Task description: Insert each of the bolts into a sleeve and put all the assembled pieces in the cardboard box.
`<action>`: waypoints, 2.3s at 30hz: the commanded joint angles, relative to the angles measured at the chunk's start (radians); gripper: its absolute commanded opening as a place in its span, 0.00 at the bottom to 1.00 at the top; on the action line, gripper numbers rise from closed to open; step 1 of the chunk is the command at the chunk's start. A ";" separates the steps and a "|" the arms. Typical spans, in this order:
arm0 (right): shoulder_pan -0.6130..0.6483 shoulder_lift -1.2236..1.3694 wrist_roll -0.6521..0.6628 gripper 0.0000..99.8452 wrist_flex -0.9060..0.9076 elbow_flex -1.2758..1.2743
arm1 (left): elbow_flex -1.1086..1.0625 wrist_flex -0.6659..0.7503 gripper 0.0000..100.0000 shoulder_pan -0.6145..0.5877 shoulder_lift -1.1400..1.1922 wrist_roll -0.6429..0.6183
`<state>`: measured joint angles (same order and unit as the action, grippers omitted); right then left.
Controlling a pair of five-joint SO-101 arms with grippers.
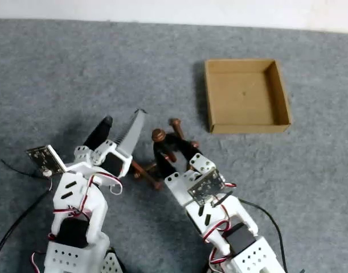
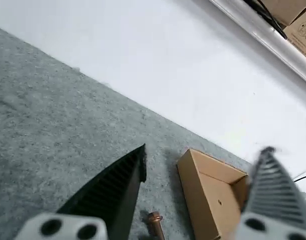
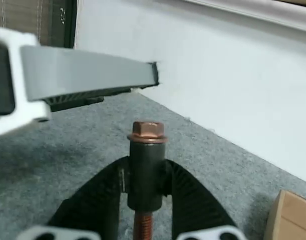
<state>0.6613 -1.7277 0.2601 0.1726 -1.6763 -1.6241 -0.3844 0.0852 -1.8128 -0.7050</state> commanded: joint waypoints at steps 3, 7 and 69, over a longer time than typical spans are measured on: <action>-0.010 -0.027 0.008 0.00 -0.004 -0.030 | 0.050 0.018 0.00 -0.019 -0.008 0.222; -0.010 -0.027 0.008 0.00 -0.004 -0.031 | 0.016 0.018 0.02 -0.015 -0.008 0.466; -0.759 2.040 -0.829 0.01 -0.160 1.382 | 0.150 0.213 0.01 -0.048 0.785 0.893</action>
<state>-0.0813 0.2762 -0.5577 0.0422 -0.4289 -1.5336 -0.1910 0.0514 -1.0334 0.1864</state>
